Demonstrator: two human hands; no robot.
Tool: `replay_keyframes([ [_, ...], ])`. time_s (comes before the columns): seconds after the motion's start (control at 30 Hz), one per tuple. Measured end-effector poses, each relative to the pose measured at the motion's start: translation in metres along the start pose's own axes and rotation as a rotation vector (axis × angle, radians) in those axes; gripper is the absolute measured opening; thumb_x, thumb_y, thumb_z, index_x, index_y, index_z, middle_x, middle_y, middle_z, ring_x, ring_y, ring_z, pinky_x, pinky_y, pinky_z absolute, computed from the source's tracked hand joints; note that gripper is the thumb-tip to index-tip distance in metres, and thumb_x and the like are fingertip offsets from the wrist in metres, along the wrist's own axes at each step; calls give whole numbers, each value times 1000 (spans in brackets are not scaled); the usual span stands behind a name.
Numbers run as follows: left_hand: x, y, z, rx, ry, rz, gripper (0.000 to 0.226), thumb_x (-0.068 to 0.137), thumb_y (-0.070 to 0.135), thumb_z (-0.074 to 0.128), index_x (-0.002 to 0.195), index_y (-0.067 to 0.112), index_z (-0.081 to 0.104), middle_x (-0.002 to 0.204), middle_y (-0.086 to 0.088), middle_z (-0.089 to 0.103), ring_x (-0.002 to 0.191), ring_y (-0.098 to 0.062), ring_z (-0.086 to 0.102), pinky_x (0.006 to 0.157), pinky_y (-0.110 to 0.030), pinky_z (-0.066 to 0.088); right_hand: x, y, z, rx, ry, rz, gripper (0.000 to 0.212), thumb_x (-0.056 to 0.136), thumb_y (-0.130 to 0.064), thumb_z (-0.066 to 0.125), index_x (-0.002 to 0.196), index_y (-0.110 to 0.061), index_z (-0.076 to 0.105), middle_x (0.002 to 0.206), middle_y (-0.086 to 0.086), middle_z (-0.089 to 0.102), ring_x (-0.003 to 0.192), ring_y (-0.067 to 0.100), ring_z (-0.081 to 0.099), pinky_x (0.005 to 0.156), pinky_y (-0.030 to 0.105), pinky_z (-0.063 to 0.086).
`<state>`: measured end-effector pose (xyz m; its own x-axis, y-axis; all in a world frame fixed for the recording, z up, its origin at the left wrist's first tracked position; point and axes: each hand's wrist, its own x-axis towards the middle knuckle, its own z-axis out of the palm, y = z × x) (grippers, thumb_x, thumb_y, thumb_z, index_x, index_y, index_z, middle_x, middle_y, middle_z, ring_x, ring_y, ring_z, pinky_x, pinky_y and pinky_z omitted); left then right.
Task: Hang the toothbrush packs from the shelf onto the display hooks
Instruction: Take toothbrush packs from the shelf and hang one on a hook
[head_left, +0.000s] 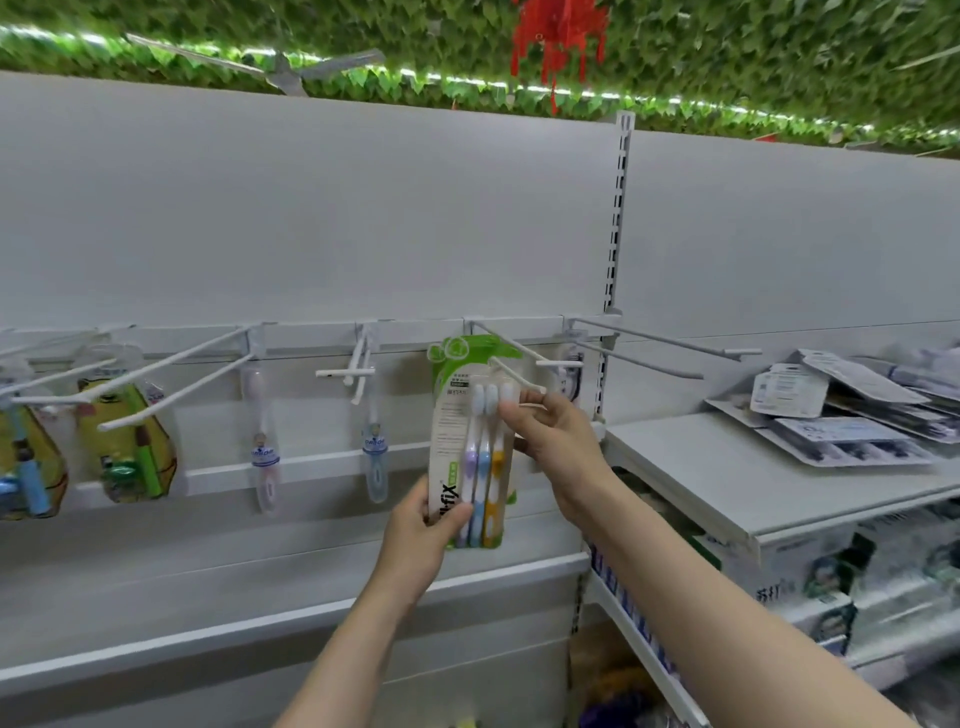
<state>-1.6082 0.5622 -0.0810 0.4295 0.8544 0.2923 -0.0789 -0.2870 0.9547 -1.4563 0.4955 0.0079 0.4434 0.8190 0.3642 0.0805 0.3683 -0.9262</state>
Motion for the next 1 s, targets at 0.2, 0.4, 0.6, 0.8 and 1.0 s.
replay_keyframes([
  [0.2,-4,-10,18,27,-19,-19,42,92,14,67,129,31,57,115,9,71,108,-10,66,85,-24,56,-6,-2,-19,-29,-53,9,27,90,-21,73,111,-8,63,101,11,76,87,14,72,71,21,53],
  [0.4,-6,-7,24,15,-24,-40,39,89,21,70,126,25,60,112,9,72,109,-10,66,92,-30,54,-7,-9,-27,-38,-138,5,32,88,-25,74,114,-11,62,102,10,76,91,19,73,75,25,53],
  [0.6,16,25,5,-173,255,79,25,90,39,62,111,27,65,115,4,69,111,-13,63,98,-33,50,-3,-7,-30,-21,-161,23,30,86,-30,75,110,-17,63,97,4,77,91,17,72,78,30,51],
  [0.8,71,78,-5,-113,335,216,14,96,28,62,109,28,64,111,5,67,102,-5,61,91,-23,49,-2,-8,-28,9,-192,17,27,89,-24,72,112,-14,63,95,5,78,88,15,73,74,24,52],
  [1.0,107,90,-5,-98,333,210,10,94,25,65,103,22,64,106,-1,69,99,-14,64,86,-26,53,1,-9,-31,17,-208,21,32,89,-23,71,118,-11,62,99,7,77,91,19,74,74,24,54],
])
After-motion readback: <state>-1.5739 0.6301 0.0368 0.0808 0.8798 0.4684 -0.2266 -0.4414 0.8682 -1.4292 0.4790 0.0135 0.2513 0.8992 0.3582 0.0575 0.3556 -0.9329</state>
